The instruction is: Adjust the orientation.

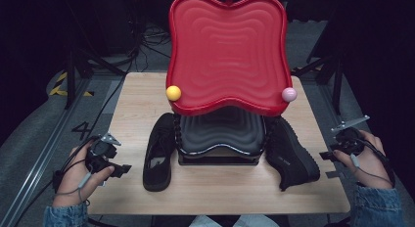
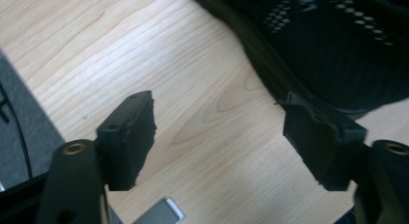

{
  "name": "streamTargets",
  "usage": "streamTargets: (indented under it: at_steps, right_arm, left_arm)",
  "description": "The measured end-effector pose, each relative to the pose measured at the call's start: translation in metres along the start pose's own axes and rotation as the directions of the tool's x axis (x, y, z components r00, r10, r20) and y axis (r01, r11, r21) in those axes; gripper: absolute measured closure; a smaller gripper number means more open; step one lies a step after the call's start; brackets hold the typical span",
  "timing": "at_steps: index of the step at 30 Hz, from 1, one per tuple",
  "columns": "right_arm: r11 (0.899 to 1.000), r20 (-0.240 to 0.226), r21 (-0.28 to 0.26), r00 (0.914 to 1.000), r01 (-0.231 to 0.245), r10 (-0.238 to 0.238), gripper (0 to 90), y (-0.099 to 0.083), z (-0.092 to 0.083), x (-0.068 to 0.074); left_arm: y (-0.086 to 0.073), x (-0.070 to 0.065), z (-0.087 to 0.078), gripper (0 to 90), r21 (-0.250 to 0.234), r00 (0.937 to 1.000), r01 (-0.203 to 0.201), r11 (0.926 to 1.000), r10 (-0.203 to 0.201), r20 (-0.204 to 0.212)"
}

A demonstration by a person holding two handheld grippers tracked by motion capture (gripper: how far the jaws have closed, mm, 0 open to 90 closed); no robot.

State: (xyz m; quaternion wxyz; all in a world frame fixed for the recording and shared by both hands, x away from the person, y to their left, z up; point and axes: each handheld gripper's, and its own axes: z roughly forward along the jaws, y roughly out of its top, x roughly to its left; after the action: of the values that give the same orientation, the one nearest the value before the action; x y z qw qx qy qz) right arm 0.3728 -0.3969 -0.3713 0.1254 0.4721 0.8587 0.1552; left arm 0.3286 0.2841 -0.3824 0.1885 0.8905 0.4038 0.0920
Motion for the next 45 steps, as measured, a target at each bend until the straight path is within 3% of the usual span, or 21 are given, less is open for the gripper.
streamTargets:
  at_steps: [1,4,6,8,12,17,19,23,27,35,37,40,42,45]
  right_arm:
    - [1.0,-0.004,0.001,1.0,0.001,-0.001,46.2,0.0,0.0,0.0]
    - [1.0,-0.005,0.005,1.0,0.008,-0.008,46.2,-0.002,0.001,0.0]
    - [1.0,-0.003,0.006,1.0,0.003,-0.003,46.2,-0.003,0.0,0.0]
    - [1.0,-0.001,0.005,1.0,0.001,-0.001,46.2,-0.004,0.0,0.0]
    - [1.0,0.003,0.004,1.0,0.002,-0.003,45.9,-0.005,0.0,0.0]
    - [1.0,0.001,0.006,1.0,0.001,-0.001,45.4,-0.005,0.002,0.0]
    - [1.0,0.002,0.005,1.0,0.004,-0.004,45.3,-0.005,0.001,0.0]
    - [1.0,0.003,0.005,1.0,0.003,-0.003,44.9,-0.005,0.001,0.0]
    - [1.0,0.002,0.011,1.0,0.007,-0.007,44.4,-0.005,0.002,0.0]
    - [1.0,0.002,0.012,0.9999,0.012,-0.012,43.5,-0.004,0.003,0.002]
    - [1.0,0.003,0.011,0.9999,0.014,-0.014,43.2,-0.004,0.003,0.003]
    - [1.0,0.005,0.008,0.9997,0.024,-0.024,43.0,-0.003,0.005,0.003]
    - [1.0,0.004,0.012,0.9997,0.022,-0.022,42.9,-0.003,0.005,0.004]
    - [0.999,0.007,0.016,0.9996,0.028,-0.029,42.8,-0.003,0.007,0.004]
  left_arm:
    - [0.0,-0.001,0.0,23.7,-0.001,0.9996,-0.026,0.9997,0.026,-0.007]
    - [0.003,-0.005,0.001,22.7,0.015,0.9989,-0.022,0.9996,0.023,-0.042]
    - [0.004,-0.007,0.0,23.0,0.036,0.9989,0.008,0.9993,-0.006,-0.047]
    - [0.006,-0.006,-0.001,29.1,0.057,0.9967,0.029,0.998,-0.024,-0.078]
    - [0.008,-0.01,-0.009,36.9,0.033,0.9991,0.035,0.9988,-0.035,-0.025]
    - [0.015,-0.022,-0.019,40.6,0.006,0.9988,-0.017,0.9998,0.017,0.045]
    - [0.017,-0.027,-0.023,42.3,0.008,0.9982,-0.033,0.9994,0.033,0.051]
    - [0.021,-0.037,-0.031,43.5,-0.012,0.9948,-0.07,0.9975,0.071,0.073]
    - [0.025,-0.045,-0.04,43.2,-0.071,0.9859,-0.085,0.9938,0.094,0.138]
    - [0.037,-0.063,-0.043,49.3,-0.079,0.9769,-0.162,0.9836,0.171,0.128]
    - [0.039,-0.066,-0.042,57.0,-0.093,0.9745,-0.163,0.9823,0.175,0.141]
    - [0.043,-0.071,-0.039,67.1,-0.078,0.9672,-0.188,0.9792,0.198,0.159]
    - [0.044,-0.072,-0.038,69.8,-0.069,0.9675,-0.19,0.9793,0.199,0.157]
    - [0.045,-0.071,-0.038,77.4,-0.064,0.9735,-0.173,0.9829,0.18,0.141]
